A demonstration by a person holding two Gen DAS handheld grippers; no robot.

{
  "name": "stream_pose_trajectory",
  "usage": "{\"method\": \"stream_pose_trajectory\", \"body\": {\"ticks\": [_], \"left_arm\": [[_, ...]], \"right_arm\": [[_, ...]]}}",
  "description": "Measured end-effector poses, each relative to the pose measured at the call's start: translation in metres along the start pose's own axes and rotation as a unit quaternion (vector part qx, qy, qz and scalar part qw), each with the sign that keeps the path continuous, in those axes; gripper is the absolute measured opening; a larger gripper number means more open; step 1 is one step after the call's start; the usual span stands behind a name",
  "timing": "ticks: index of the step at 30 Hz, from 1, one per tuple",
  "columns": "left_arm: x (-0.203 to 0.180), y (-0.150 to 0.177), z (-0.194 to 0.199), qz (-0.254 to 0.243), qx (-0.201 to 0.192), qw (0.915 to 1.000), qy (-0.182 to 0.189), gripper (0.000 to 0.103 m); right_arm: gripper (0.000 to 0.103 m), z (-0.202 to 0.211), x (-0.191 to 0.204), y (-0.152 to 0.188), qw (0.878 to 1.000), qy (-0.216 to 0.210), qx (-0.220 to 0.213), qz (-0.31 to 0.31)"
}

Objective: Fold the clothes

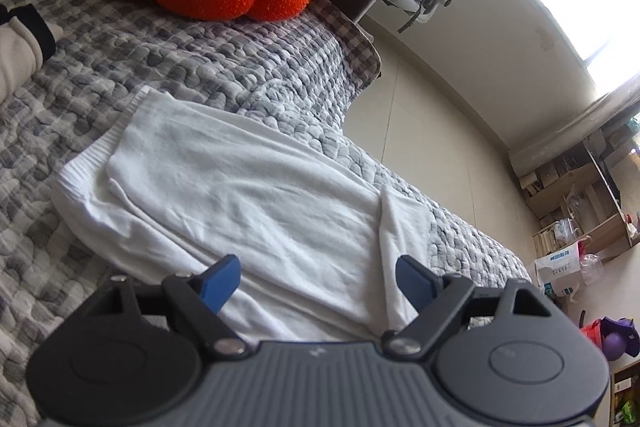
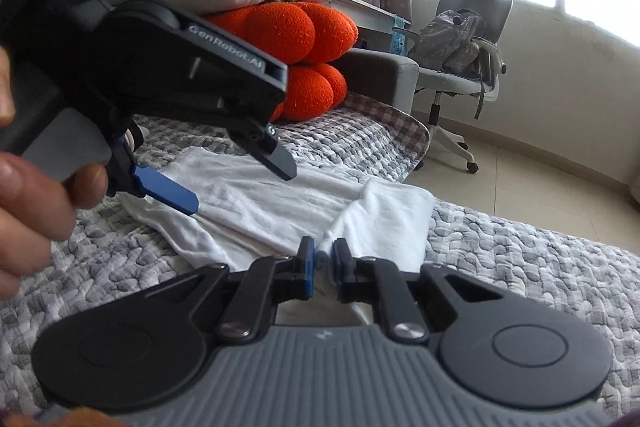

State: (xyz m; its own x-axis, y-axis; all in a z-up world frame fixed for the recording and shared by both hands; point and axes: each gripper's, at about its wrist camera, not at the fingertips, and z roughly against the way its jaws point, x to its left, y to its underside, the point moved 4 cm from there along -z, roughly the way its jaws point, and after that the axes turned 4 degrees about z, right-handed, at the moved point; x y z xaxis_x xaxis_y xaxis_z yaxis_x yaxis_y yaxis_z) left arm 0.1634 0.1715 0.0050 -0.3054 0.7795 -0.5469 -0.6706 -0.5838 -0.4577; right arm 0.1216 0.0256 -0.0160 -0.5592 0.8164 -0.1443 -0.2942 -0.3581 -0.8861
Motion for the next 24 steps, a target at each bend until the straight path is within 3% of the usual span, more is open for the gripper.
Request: {"method": "stream_pose_trajectory", "body": {"ticks": [5, 16, 18, 19, 24], "left_arm": [[-0.005, -0.005, -0.007, -0.01, -0.006, 0.9999, -0.013, 0.086], [-0.018, -0.017, -0.015, -0.035, -0.006, 0.9994, -0.001, 0.086], [-0.025, -0.018, -0.018, -0.038, 0.005, 0.9992, 0.009, 0.086], [-0.028, -0.019, -0.02, -0.04, 0.01, 0.9991, 0.014, 0.086], [-0.044, -0.017, -0.03, -0.054, 0.043, 0.9967, 0.042, 0.084]], "right_arm": [[0.017, 0.0, 0.004, 0.004, 1.0, -0.002, 0.006, 0.02], [0.027, -0.004, 0.006, 0.01, 0.999, 0.005, 0.016, 0.047], [0.024, -0.003, 0.006, 0.01, 0.999, 0.016, 0.012, 0.049], [0.01, -0.002, 0.006, 0.01, 0.998, 0.023, 0.009, 0.05], [0.008, 0.008, 0.002, 0.003, 0.999, 0.029, -0.024, 0.036]]}}
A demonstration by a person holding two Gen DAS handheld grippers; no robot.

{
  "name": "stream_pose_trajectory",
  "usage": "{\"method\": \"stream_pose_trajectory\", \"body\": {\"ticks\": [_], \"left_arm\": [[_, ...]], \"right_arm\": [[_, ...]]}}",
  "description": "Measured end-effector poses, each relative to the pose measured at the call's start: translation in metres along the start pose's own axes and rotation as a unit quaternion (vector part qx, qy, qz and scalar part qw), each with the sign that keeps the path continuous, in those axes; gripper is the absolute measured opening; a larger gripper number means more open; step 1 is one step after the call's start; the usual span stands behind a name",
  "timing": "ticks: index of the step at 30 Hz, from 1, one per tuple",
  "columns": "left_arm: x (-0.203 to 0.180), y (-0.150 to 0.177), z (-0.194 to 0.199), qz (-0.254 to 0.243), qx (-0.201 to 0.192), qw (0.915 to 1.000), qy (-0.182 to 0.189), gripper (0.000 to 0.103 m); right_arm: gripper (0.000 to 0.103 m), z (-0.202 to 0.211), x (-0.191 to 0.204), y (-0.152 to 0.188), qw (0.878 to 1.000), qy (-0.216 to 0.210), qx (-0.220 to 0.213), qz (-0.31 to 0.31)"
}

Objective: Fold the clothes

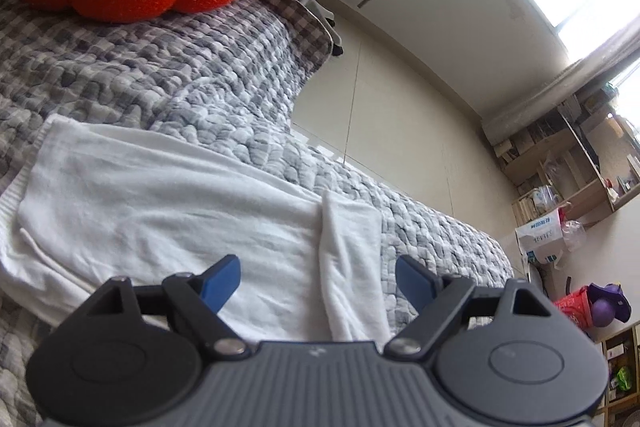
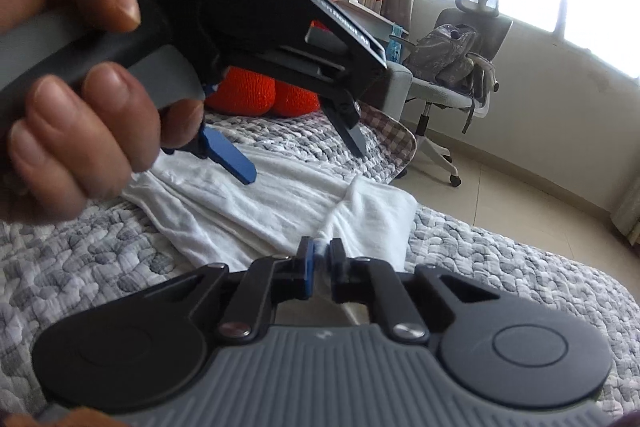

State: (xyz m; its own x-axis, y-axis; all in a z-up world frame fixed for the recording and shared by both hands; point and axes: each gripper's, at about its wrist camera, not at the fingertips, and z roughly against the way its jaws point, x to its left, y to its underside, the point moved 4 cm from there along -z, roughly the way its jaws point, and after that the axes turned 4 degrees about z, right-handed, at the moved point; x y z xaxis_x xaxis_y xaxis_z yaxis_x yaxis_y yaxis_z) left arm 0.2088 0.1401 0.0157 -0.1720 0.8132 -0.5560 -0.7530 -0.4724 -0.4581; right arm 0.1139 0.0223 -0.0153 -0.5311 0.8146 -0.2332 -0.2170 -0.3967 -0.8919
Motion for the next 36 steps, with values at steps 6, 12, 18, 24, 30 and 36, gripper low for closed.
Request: {"method": "stream_pose_trajectory", "body": {"ticks": [6, 12, 18, 24, 30, 36], "left_arm": [[-0.007, 0.001, -0.023, 0.002, 0.036, 0.9987, 0.034, 0.082], [-0.016, -0.001, -0.036, -0.017, 0.049, 0.9981, 0.035, 0.051], [-0.014, -0.011, -0.035, -0.035, 0.062, 0.9971, 0.029, 0.007], [-0.004, -0.033, -0.008, -0.073, 0.019, 0.9968, 0.026, 0.005], [0.05, -0.051, 0.019, -0.097, -0.028, 0.9949, 0.008, 0.005], [0.088, -0.061, 0.039, -0.115, -0.053, 0.992, -0.003, 0.005]], "right_arm": [[0.008, 0.005, -0.003, -0.011, 1.0, -0.012, -0.025, -0.011], [0.008, 0.006, -0.009, -0.017, 0.999, -0.021, -0.034, -0.025], [0.008, 0.002, -0.007, -0.031, 0.998, -0.044, -0.049, -0.014], [0.008, -0.007, 0.012, -0.047, 0.997, -0.049, -0.051, -0.02], [0.008, -0.026, 0.044, -0.064, 0.992, -0.094, -0.036, -0.072], [0.008, -0.051, 0.082, -0.068, 0.988, -0.121, -0.005, -0.093]]}}
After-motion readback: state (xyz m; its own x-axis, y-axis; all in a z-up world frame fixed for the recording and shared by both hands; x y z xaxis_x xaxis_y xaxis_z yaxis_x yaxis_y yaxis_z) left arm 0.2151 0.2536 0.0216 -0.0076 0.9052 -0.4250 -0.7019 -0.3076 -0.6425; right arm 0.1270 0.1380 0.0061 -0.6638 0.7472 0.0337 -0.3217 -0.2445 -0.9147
